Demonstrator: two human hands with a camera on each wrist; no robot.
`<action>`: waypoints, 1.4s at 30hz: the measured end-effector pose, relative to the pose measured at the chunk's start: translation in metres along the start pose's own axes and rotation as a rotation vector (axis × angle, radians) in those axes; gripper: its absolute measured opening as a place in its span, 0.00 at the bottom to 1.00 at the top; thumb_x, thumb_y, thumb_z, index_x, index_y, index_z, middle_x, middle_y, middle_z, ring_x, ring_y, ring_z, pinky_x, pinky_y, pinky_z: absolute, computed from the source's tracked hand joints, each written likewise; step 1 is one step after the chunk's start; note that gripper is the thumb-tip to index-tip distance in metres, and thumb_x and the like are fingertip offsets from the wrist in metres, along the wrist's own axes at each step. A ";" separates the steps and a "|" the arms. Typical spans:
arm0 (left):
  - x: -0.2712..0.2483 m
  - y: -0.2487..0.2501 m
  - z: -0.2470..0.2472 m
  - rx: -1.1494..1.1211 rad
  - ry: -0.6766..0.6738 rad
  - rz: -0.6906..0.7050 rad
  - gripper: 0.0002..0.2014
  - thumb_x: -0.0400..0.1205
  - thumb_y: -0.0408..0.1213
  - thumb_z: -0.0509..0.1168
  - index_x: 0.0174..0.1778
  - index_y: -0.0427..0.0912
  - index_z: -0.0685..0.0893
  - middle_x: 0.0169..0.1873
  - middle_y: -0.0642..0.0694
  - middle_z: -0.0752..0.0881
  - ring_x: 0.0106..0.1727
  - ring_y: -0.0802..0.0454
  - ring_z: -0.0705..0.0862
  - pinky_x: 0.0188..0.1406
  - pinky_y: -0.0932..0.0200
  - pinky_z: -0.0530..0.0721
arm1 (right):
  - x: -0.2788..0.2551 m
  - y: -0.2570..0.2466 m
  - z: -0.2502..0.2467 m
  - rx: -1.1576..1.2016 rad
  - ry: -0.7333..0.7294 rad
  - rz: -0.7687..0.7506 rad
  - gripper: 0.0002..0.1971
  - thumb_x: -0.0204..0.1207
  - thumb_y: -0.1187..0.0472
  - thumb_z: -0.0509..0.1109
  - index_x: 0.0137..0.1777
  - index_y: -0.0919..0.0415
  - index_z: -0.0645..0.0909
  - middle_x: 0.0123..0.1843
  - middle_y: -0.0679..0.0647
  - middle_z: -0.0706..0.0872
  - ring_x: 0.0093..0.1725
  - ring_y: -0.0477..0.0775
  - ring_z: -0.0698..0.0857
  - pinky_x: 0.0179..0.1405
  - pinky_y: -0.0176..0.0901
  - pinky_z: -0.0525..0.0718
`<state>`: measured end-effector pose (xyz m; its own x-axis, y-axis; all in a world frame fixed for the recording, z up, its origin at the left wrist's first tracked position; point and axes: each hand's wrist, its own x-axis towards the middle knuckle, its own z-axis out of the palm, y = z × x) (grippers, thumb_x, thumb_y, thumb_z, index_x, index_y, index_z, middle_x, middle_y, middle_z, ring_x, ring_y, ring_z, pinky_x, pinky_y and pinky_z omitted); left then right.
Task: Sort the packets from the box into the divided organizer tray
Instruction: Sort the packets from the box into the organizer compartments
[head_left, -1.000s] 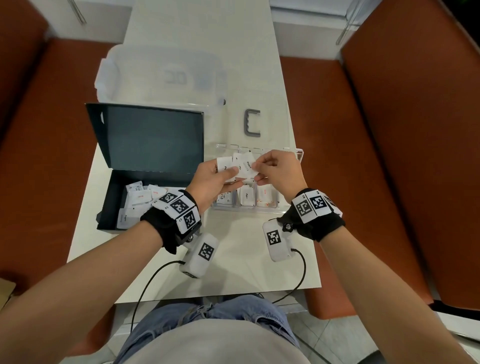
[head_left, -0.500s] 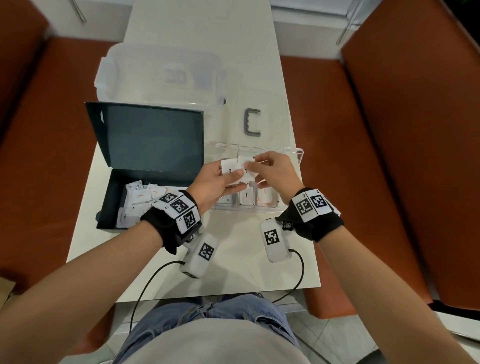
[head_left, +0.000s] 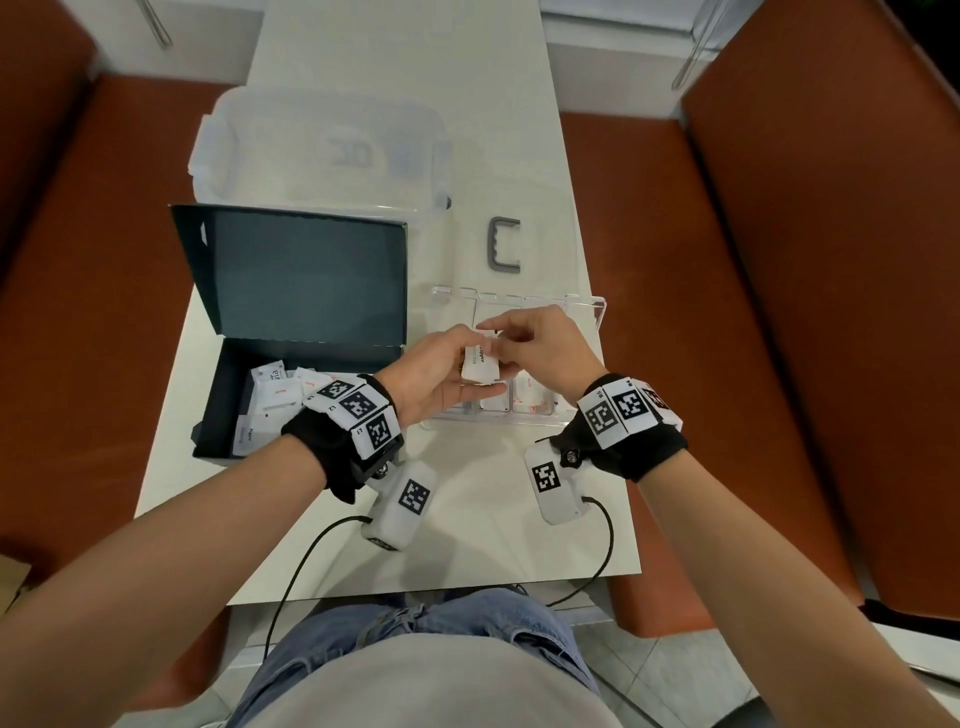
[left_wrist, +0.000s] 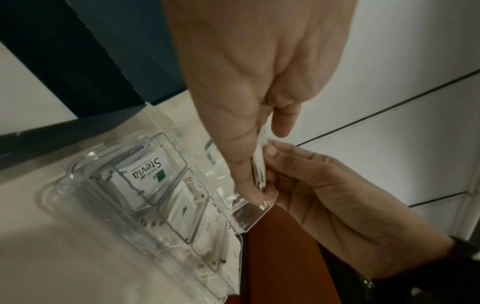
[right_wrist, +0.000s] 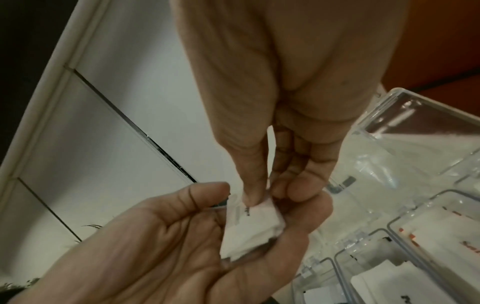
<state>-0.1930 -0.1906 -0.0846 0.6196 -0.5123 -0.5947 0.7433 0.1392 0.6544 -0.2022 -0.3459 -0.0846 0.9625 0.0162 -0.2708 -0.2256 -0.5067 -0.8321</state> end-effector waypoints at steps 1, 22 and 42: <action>0.000 0.000 -0.001 -0.018 0.002 -0.004 0.16 0.87 0.35 0.53 0.66 0.31 0.78 0.60 0.32 0.86 0.58 0.41 0.88 0.58 0.49 0.86 | 0.001 0.000 -0.001 -0.031 0.006 -0.003 0.07 0.74 0.63 0.75 0.51 0.57 0.88 0.40 0.54 0.90 0.41 0.53 0.89 0.47 0.43 0.87; 0.001 -0.008 -0.009 -0.143 -0.025 -0.001 0.13 0.87 0.37 0.60 0.57 0.32 0.84 0.51 0.33 0.89 0.51 0.45 0.90 0.44 0.56 0.89 | 0.001 0.007 -0.005 0.114 0.063 0.001 0.10 0.76 0.63 0.72 0.54 0.51 0.89 0.38 0.49 0.91 0.41 0.50 0.88 0.51 0.45 0.87; 0.005 -0.005 -0.011 0.236 0.162 0.011 0.17 0.88 0.46 0.59 0.63 0.37 0.83 0.57 0.42 0.88 0.60 0.47 0.86 0.66 0.51 0.80 | 0.022 0.016 -0.017 -0.230 0.033 0.001 0.09 0.80 0.63 0.69 0.55 0.63 0.88 0.50 0.56 0.89 0.48 0.48 0.82 0.56 0.42 0.79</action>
<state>-0.1913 -0.1847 -0.0962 0.6738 -0.3669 -0.6413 0.6685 -0.0670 0.7407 -0.1817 -0.3684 -0.0955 0.9675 -0.0110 -0.2528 -0.1904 -0.6897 -0.6987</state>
